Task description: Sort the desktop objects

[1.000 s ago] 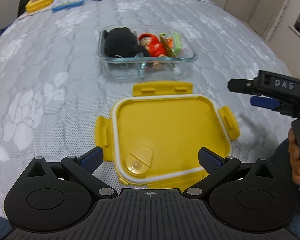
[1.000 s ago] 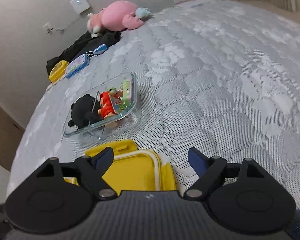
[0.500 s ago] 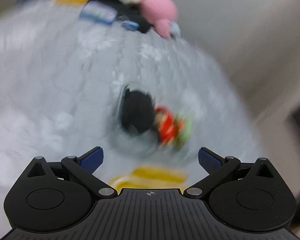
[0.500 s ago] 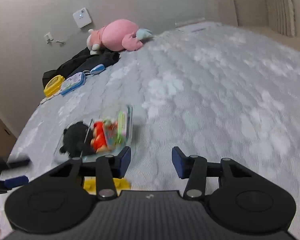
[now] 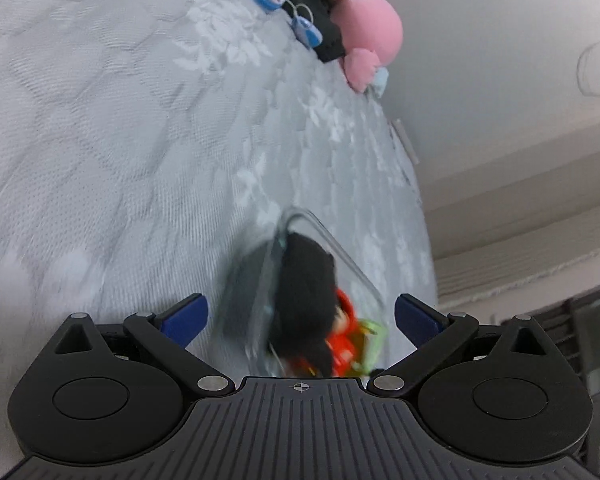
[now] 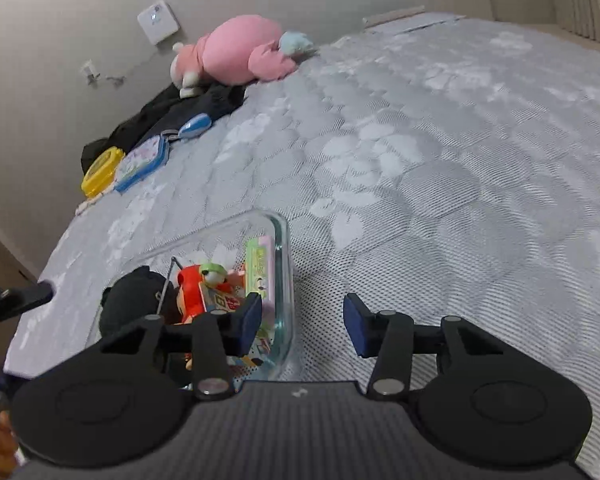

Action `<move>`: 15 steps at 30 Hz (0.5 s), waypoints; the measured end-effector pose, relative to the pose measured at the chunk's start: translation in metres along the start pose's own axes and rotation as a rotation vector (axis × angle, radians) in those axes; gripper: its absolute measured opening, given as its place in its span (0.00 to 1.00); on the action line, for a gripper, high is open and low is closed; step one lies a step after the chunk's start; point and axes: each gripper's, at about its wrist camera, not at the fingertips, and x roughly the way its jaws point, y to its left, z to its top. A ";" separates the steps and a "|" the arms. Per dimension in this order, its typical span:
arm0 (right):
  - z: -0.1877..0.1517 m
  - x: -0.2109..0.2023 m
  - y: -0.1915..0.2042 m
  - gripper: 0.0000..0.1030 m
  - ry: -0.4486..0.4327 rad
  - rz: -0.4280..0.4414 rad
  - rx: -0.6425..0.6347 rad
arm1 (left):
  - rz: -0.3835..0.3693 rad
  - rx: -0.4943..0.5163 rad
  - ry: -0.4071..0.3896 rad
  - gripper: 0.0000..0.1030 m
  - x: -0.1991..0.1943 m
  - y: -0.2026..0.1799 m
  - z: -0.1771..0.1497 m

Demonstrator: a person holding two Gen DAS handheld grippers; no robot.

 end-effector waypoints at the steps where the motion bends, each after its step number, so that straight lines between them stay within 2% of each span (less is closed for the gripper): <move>1: -0.001 0.003 0.001 0.47 0.008 0.001 -0.006 | -0.010 -0.024 0.015 0.97 0.004 0.004 0.001; 2: -0.003 0.005 0.002 0.41 0.020 -0.003 -0.020 | -0.023 -0.052 0.030 0.85 0.008 0.009 0.001; 3: -0.004 0.008 0.004 0.28 0.031 -0.007 -0.033 | -0.009 -0.052 0.036 0.72 0.009 0.010 0.001; 4: -0.006 0.009 0.007 0.26 0.036 -0.012 -0.055 | 0.012 -0.044 0.041 0.57 0.009 0.009 0.001; 6: -0.008 0.008 0.016 0.16 0.031 -0.027 -0.118 | 0.041 -0.028 0.042 0.58 0.009 0.007 0.000; 9: -0.012 0.006 0.025 0.16 0.024 -0.047 -0.184 | 0.062 0.015 0.026 0.55 0.005 0.000 -0.007; 11: -0.013 0.003 0.023 0.16 0.031 -0.035 -0.166 | 0.084 0.065 0.018 0.50 -0.001 -0.009 -0.014; 15: -0.017 -0.006 0.023 0.17 0.041 -0.041 -0.165 | 0.112 0.120 0.022 0.48 -0.014 -0.021 -0.032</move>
